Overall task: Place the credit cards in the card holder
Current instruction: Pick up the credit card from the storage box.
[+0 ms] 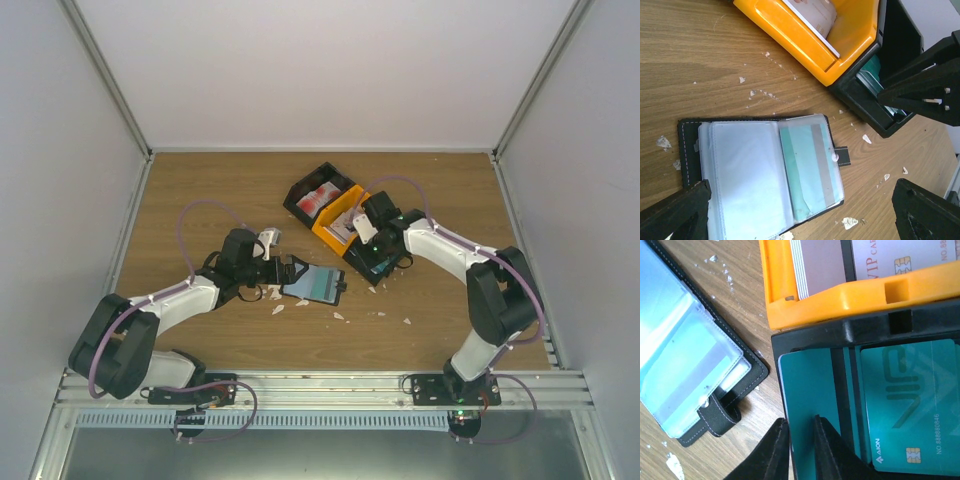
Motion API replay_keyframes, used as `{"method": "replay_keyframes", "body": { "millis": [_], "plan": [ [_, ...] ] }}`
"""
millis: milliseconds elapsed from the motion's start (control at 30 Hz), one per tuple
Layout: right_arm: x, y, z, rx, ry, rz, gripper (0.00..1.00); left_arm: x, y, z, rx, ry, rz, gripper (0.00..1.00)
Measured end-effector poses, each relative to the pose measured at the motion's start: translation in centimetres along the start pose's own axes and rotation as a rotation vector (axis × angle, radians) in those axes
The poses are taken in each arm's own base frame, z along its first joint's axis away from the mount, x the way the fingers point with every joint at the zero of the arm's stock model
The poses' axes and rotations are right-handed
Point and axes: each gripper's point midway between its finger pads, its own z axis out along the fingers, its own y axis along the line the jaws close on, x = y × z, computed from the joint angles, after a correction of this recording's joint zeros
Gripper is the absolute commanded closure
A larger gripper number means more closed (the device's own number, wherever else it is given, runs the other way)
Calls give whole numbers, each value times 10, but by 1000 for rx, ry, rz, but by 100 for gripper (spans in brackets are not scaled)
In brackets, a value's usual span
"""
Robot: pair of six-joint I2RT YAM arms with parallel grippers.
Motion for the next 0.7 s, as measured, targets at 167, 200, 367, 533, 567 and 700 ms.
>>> {"method": "replay_keyframes", "body": {
  "millis": [167,200,367,533,567,700],
  "plan": [
    [0,0,0,0,-1,1,93,0,0,0,-1,1,0,1],
    [0,0,0,0,-1,1,94,0,0,0,-1,1,0,1],
    [-1,0,-1,1,-4,1,98,0,0,0,-1,1,0,1],
    [-4,-4,-7,31,-22,2,99,0,0,0,-1,1,-1,1],
    [-5,-6,-9,44,-28,4,100,0,0,0,-1,0,0,1],
    [-13,-14,-30,115,-87,13,100,0,1,0,-7,0,-2,1]
  ]
}}
